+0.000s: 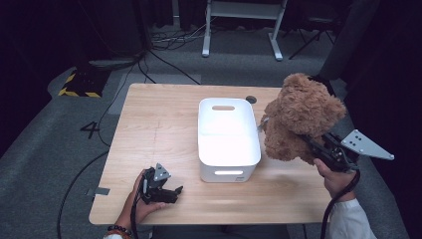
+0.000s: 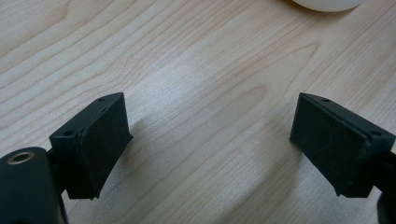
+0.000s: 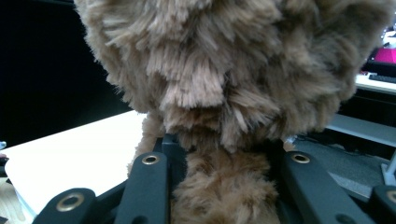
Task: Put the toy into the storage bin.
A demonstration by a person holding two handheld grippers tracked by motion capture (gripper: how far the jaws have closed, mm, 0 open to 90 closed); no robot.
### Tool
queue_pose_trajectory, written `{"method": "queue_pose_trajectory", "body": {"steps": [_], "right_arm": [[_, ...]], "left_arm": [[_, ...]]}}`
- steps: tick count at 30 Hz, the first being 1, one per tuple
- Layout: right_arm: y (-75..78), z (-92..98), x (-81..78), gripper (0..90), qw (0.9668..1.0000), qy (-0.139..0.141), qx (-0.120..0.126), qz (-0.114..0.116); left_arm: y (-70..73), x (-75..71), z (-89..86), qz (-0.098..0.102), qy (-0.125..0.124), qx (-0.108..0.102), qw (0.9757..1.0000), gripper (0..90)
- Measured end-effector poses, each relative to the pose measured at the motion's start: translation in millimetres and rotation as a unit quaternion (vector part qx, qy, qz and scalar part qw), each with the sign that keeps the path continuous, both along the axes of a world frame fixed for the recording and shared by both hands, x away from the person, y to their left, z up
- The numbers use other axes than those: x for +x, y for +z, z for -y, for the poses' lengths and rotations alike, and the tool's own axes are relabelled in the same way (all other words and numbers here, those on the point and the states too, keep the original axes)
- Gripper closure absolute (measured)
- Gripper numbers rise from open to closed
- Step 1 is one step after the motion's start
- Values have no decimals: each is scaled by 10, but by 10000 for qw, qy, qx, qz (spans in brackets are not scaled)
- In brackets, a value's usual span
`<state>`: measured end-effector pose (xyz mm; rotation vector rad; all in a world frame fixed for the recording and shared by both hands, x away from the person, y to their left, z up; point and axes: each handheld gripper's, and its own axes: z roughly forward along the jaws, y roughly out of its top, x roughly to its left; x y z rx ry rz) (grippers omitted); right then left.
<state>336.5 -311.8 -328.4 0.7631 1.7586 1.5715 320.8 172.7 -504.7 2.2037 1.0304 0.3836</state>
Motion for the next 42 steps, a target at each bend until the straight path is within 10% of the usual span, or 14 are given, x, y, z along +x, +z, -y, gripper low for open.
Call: {"method": "queue_pose_trajectory", "body": {"steps": [42], "right_arm": [[290, -758, 114, 665, 9982, 552, -88, 228]], "left_arm": [[1, 1, 0, -9, -7, 0, 10000, 118]]}}
